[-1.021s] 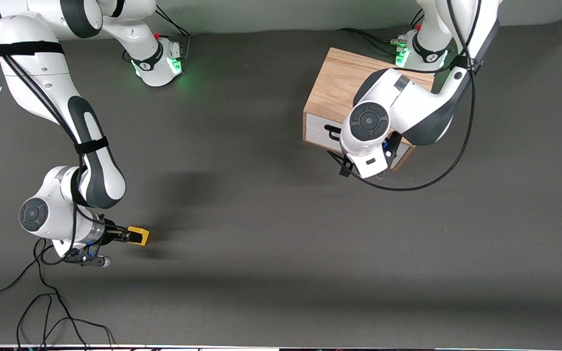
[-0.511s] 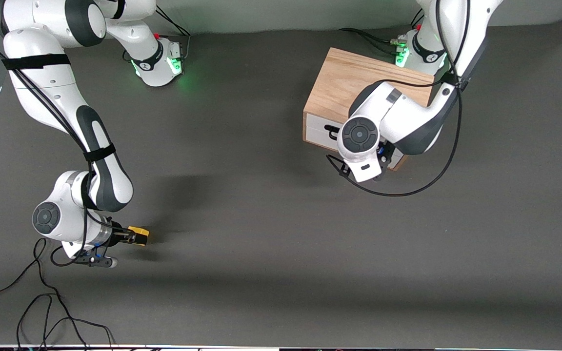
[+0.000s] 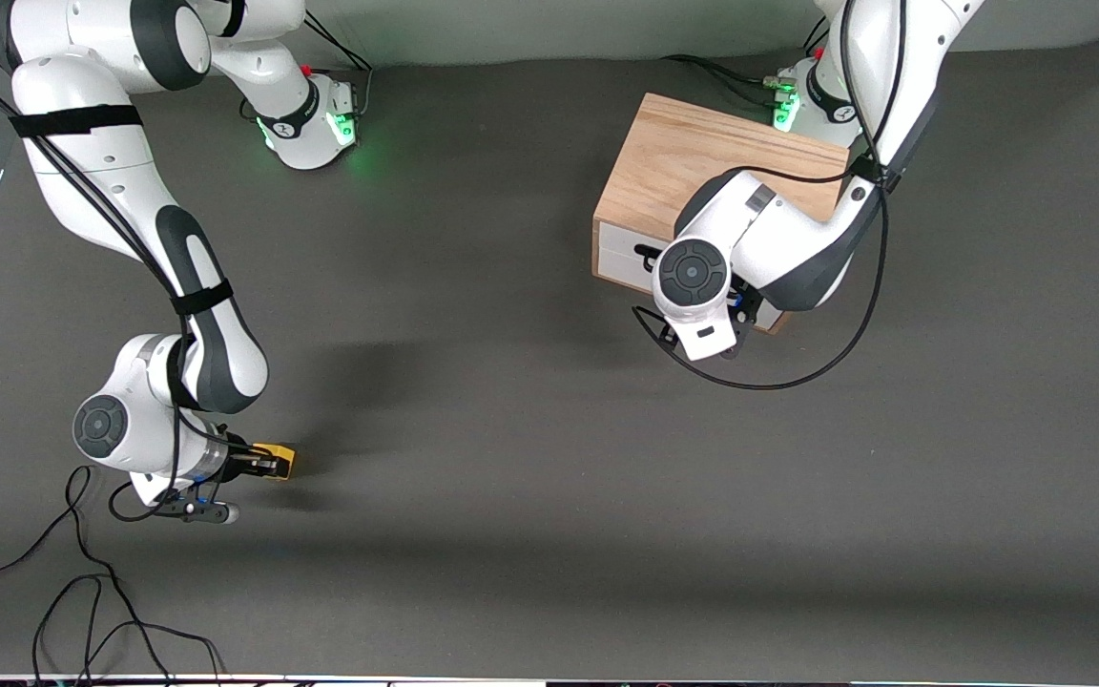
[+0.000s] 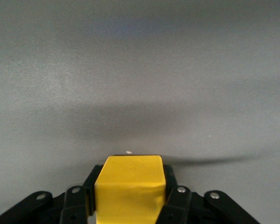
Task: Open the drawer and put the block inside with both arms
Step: 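Pull the drawer open with the left gripper while the right gripper lifts the cube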
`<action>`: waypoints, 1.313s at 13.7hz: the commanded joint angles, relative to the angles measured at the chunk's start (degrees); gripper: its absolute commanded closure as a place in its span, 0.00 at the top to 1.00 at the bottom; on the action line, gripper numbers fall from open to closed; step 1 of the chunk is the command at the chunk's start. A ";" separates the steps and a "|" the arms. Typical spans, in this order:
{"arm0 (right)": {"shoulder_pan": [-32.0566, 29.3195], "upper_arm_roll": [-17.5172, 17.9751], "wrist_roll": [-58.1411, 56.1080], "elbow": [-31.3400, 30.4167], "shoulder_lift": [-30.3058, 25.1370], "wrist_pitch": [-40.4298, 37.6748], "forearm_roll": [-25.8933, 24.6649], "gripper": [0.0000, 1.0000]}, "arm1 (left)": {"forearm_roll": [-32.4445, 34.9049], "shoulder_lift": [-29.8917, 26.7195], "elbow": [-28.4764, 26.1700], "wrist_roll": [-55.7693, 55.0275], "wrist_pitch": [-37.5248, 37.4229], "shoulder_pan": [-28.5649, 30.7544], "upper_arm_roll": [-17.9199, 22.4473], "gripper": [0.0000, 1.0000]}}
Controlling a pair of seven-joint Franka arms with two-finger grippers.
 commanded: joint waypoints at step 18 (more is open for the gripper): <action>2.40 -0.40 3.17 1.24 -31.44 -30.53 0.59 0.00 | 6.07 9.82 15.59 -0.54 6.01 -2.21 0.21 1.00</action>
